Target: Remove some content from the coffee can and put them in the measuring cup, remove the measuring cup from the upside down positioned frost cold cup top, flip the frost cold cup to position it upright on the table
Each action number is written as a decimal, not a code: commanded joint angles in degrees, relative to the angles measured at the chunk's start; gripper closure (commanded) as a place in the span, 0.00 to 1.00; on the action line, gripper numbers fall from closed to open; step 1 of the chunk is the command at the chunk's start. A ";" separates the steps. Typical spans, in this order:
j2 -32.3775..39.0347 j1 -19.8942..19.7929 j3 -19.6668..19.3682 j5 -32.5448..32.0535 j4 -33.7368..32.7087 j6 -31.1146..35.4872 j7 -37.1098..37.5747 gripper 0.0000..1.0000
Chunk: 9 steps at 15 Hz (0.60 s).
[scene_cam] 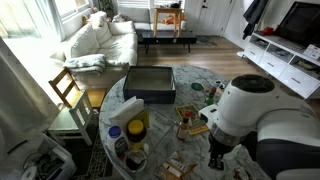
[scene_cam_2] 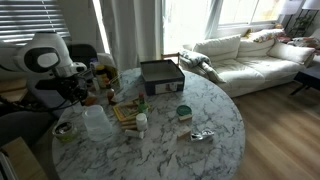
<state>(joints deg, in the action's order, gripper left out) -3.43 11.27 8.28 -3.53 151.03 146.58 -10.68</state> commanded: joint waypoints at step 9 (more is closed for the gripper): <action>11.73 -0.85 1.40 0.10 -2.99 7.19 1.06 0.77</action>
<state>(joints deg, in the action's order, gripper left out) 5.98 10.81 9.03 -3.52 148.54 151.76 -10.61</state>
